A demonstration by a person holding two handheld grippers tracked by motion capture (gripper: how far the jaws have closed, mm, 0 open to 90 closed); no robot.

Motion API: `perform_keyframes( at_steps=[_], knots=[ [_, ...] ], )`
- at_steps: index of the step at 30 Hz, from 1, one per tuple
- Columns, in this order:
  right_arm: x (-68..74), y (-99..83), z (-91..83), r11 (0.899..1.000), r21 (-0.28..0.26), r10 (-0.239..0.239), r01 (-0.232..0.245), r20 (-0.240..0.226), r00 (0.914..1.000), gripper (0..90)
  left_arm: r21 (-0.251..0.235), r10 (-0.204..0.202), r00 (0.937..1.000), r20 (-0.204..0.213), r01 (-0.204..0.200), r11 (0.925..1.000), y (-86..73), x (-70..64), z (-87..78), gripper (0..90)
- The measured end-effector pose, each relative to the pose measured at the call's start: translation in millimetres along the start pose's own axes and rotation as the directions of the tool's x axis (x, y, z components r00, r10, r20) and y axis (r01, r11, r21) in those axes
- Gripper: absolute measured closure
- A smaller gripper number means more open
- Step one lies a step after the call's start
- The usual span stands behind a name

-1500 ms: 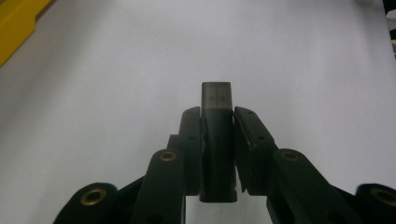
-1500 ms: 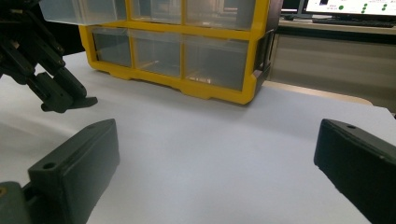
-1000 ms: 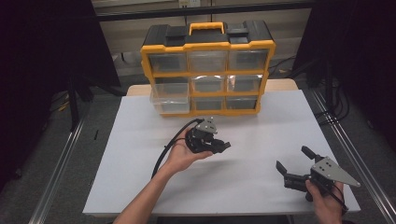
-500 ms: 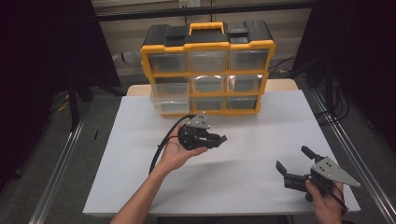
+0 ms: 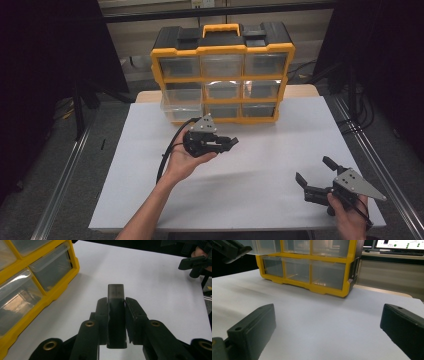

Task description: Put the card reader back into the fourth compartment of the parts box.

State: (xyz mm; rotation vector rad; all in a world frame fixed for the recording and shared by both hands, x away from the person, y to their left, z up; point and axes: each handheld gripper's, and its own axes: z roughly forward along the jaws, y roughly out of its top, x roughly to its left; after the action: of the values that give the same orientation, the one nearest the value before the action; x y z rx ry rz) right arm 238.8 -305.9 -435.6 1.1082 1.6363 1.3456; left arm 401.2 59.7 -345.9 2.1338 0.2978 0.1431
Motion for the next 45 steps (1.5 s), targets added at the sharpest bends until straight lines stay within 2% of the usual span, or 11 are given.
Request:
perform_keyframes(
  at_steps=[11, 29, 35, 39, 45],
  knots=[
    [0.1, 0.1, 0.0, 1.0, -0.001, 0.0, 0.0, -0.001, 1.0, 0.2, -0.04, -0.014, 0.9999, -0.009, 0.014, 0.9991, 3.2, 5.1, -18.8, 73.8],
    [-0.3, 0.2, -0.4, 1.0, -0.008, 0.003, -0.003, -0.001, 1.0, 0.1, -0.1, -0.016, 0.9966, -0.081, 0.008, 0.9949, 10.2, 12.2, -54.2, 73.9],
    [0.5, 0.1, 0.2, 1.0, -0.003, 0.003, -0.003, -0.004, 1.0, 0.2, -0.102, -0.007, 0.9955, -0.095, -0.003, 0.9947, 15.2, 15.4, -63.1, 73.9],
    [0.0, 0.0, 0.2, 1.0, -0.005, 0.002, -0.002, -0.004, 1.0, 0.1, -0.073, 0.017, 0.992, -0.125, -0.026, 0.997, 22.1, 17.6, -72.4, 73.9],
    [0.6, -0.1, 0.4, 1.0, -0.003, 0.005, -0.005, -0.007, 1.0, 0.1, -0.08, 0.016, 0.9896, -0.143, -0.027, 0.9964, 28.4, 22.9, -84.3, 73.9]
  ],
)
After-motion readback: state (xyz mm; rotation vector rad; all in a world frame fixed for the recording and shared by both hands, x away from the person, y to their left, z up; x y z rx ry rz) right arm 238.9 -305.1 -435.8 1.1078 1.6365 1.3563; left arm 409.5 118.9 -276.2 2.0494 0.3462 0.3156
